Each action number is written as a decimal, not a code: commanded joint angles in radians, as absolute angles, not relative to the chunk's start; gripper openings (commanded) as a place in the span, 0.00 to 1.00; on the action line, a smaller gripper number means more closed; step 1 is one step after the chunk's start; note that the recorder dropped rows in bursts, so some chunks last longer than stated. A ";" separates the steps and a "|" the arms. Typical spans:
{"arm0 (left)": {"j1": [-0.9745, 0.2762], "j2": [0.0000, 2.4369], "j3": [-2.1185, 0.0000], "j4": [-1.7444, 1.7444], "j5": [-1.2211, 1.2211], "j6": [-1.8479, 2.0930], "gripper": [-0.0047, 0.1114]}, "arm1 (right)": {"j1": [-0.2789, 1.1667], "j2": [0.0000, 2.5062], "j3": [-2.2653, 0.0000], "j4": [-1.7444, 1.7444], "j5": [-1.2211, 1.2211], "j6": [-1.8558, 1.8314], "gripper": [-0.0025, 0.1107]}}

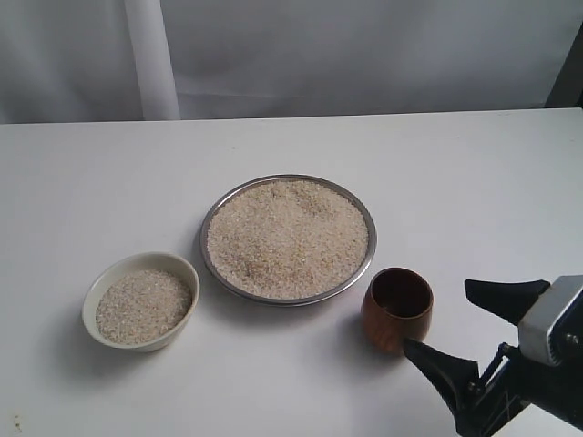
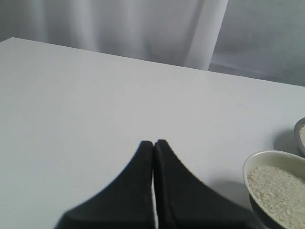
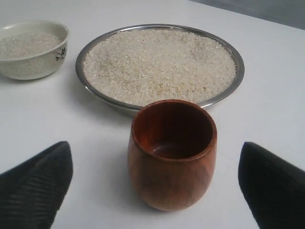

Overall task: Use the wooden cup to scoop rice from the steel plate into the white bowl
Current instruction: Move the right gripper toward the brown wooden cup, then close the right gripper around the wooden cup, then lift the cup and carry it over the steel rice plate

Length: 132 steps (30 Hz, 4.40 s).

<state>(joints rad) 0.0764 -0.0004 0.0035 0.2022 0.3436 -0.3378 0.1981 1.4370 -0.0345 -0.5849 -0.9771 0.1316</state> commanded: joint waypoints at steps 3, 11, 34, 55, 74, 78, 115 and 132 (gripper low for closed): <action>0.070 0.000 0.000 0.196 0.337 -0.340 0.04 | 0.203 1.438 -0.037 -0.584 -0.982 0.135 0.78; 0.070 0.000 0.000 0.196 0.337 -0.340 0.04 | 0.203 1.438 -0.037 -0.584 -1.020 0.142 0.84; 0.070 0.000 0.000 0.196 0.337 -0.340 0.04 | 0.329 1.607 -0.212 -0.437 -0.918 0.060 0.84; 0.070 0.000 0.000 0.196 0.337 -0.340 0.04 | 0.329 2.023 -0.328 -0.392 -1.166 -0.023 0.84; 0.070 0.000 0.000 0.196 0.337 -0.340 0.04 | 0.329 2.044 -0.352 -0.400 -1.165 0.000 0.81; 0.070 0.000 0.000 0.196 0.337 -0.340 0.04 | 0.329 2.044 -0.352 -0.404 -1.157 0.018 0.79; 0.070 0.000 0.000 0.196 0.337 -0.340 0.04 | 0.344 1.373 -0.431 -0.621 -0.207 0.306 0.02; 0.070 0.000 0.000 0.196 0.337 -0.340 0.04 | 0.701 1.457 -1.059 -0.800 0.766 0.016 0.02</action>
